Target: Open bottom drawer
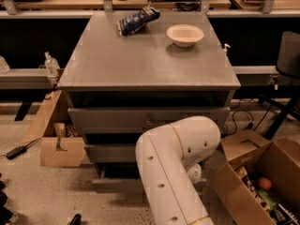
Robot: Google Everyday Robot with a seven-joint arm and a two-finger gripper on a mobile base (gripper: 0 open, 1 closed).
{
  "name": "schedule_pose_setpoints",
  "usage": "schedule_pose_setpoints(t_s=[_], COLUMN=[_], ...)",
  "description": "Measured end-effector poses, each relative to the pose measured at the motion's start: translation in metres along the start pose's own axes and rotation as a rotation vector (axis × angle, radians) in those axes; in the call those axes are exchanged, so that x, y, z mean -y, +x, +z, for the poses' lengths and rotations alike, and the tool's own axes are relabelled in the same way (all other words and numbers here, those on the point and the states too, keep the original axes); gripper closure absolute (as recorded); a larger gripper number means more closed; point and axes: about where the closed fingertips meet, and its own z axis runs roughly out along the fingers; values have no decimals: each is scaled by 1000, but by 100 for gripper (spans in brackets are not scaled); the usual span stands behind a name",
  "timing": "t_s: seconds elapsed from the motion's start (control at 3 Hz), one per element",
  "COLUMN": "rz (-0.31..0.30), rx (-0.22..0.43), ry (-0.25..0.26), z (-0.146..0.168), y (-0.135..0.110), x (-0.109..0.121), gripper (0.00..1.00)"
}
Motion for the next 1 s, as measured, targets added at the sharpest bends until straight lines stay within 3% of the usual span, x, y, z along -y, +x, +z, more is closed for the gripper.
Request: schedule_pose_setpoints(t_s=[1.0], rz=[25], rx=[-25], ry=[-21], z=[-13], y=[0], x=[-15], gripper=[100])
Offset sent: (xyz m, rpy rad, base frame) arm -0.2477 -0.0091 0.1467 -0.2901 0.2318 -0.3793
